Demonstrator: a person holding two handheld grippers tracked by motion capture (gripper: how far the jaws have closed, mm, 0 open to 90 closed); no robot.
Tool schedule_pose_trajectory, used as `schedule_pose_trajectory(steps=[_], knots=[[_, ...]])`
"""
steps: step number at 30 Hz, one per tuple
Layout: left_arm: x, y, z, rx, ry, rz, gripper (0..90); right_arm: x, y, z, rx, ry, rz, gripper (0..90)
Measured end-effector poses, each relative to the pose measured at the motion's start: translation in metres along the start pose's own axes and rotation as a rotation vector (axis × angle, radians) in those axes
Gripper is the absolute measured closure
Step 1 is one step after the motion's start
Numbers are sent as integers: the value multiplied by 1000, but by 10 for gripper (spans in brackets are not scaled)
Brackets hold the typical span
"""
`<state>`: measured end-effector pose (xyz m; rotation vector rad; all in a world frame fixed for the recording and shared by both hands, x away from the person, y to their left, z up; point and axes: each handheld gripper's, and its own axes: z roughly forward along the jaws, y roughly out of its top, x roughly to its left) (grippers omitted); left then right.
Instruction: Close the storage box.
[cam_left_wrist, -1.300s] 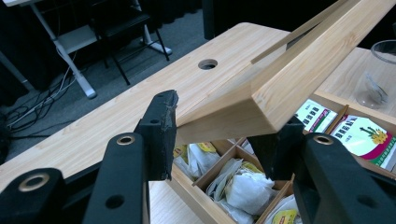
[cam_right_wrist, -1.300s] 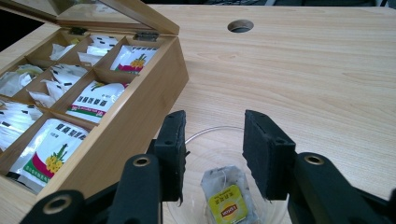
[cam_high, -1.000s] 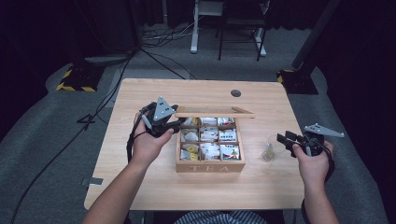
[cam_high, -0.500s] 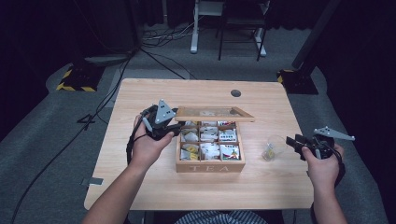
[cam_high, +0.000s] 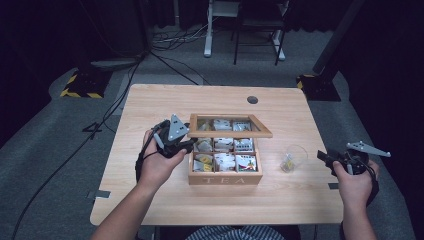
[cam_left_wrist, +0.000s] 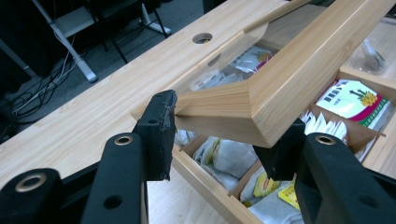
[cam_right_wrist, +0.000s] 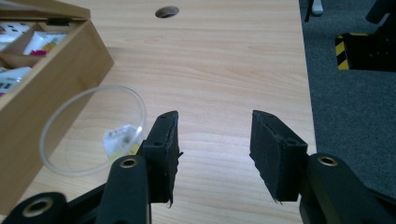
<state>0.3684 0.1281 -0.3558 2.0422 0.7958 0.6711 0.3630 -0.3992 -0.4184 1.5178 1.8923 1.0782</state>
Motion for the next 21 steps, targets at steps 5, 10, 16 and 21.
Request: schedule_pose_trajectory(steps=[5,10,16,21], knots=[[-4,-2,-1,18,11,17,526,-5,-9,8,24,-4,4,523],[-9,-9,-1,34,6,18,519,-8,-15,16,51,-9,3,520],[-13,-15,-1,54,5,32,507,-8,-20,24,60,2,8,517],[-18,-21,1,71,-6,36,456,-10,-25,29,69,7,18,510]])
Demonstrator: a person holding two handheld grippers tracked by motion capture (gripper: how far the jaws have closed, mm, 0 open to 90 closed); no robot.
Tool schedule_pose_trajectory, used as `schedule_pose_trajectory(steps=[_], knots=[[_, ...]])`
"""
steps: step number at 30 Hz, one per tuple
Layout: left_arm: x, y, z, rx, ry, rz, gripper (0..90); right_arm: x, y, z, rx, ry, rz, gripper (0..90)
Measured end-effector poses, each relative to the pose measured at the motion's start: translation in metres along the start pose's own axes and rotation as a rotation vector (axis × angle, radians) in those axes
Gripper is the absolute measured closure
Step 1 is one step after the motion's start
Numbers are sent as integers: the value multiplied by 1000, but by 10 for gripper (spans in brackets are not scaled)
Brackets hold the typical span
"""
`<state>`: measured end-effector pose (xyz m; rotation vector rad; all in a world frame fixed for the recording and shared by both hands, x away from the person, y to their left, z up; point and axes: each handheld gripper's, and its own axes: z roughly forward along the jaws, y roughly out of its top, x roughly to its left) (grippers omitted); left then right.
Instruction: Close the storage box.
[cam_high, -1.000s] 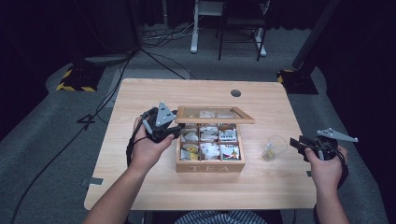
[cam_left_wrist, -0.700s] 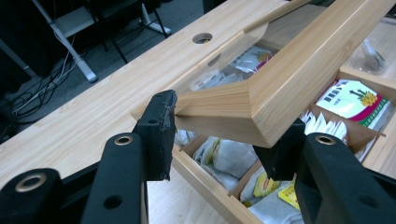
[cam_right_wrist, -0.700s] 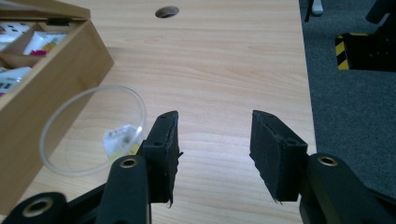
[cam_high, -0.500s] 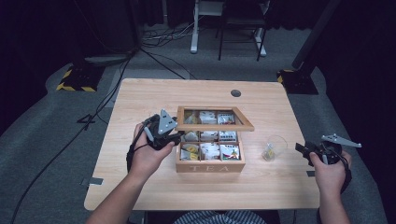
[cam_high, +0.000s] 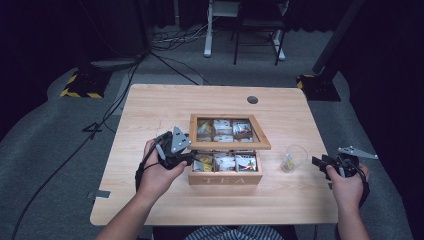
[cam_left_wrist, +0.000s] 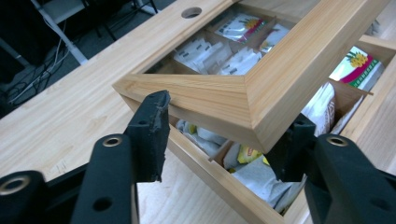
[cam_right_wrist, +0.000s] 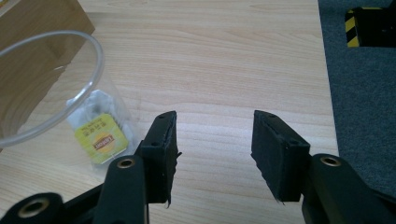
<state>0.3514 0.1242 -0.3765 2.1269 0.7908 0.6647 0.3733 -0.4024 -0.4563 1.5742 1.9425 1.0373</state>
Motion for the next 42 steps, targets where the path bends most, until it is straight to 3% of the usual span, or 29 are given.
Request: schedule_pose_trajectory(steps=[6,21,25,35,42], knots=[[-5,-7,5,31,1,15,420,-4,-4,6,4,20,36,507],[-14,-19,13,78,3,35,361,-6,-6,8,3,29,57,498],[-13,-23,17,108,2,25,440,-7,-7,7,2,30,65,498],[-17,-26,20,135,7,41,435,-7,-9,9,3,38,70,486],[-19,-28,19,160,-19,38,424,-7,-10,9,5,39,75,484]])
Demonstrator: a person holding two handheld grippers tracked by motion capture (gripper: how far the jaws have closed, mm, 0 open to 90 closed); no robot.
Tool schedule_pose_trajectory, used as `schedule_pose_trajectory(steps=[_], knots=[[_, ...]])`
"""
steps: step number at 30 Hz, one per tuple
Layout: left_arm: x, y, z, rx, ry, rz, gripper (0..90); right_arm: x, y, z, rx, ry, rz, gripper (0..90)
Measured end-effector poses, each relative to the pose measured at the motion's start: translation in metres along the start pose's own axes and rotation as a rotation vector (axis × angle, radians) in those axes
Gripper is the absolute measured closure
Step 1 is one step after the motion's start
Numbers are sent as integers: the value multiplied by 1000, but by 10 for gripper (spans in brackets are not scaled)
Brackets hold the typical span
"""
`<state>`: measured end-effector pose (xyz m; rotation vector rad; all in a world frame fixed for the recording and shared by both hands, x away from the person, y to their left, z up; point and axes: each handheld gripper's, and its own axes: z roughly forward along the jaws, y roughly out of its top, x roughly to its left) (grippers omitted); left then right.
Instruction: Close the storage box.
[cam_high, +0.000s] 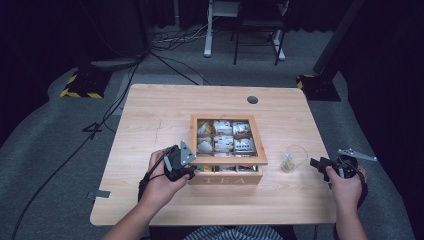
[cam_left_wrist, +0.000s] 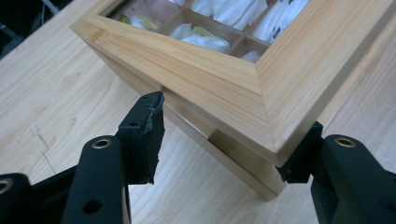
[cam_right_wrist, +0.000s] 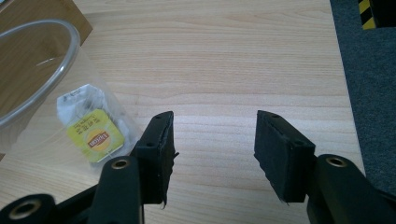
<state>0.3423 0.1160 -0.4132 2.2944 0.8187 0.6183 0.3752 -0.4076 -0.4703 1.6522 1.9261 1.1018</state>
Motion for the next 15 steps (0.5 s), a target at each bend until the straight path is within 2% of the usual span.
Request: schedule_pose_trajectory(steps=[3,15], knots=[[0,-1,-1,21,-43,-22,412,0,0,0,1,0,-2,483],[-4,-4,-3,58,-75,-20,393,1,-1,2,5,1,-7,480]])
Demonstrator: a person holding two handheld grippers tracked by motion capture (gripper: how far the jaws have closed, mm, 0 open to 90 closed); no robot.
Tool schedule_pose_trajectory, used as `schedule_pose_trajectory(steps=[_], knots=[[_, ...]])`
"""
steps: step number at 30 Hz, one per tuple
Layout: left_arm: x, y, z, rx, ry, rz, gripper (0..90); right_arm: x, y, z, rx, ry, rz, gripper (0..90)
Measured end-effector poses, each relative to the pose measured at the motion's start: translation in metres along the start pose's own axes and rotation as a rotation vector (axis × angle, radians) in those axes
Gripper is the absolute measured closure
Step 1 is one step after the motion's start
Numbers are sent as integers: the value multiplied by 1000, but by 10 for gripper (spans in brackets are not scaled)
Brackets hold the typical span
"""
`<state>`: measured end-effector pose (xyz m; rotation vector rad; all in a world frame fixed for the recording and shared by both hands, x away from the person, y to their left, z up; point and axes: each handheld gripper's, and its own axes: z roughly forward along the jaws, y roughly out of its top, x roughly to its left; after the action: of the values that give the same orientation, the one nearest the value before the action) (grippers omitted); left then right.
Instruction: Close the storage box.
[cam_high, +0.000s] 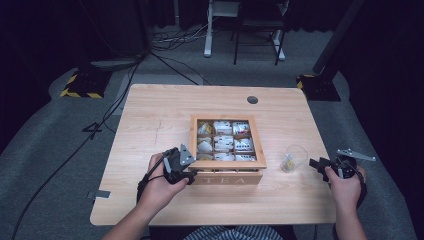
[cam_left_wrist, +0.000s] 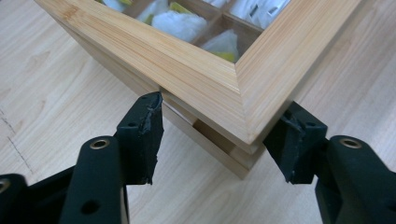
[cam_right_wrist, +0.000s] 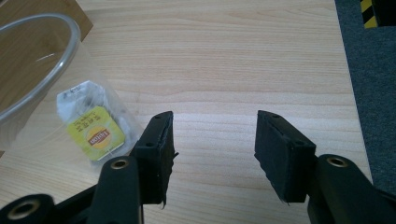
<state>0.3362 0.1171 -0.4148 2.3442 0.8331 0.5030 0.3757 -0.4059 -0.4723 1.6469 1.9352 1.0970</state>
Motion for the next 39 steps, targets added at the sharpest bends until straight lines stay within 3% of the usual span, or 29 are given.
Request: schedule_pose_trajectory(steps=[24,30,35,39], knots=[[-6,-2,6,85,-29,22,371,3,1,4,12,10,-11,474],[1,-6,-12,-14,-69,3,343,3,3,7,13,8,-16,452],[15,-17,-28,-76,-26,-50,310,4,7,13,7,4,-30,435],[31,-30,-39,-113,38,-92,287,4,9,20,11,-4,-83,419]])
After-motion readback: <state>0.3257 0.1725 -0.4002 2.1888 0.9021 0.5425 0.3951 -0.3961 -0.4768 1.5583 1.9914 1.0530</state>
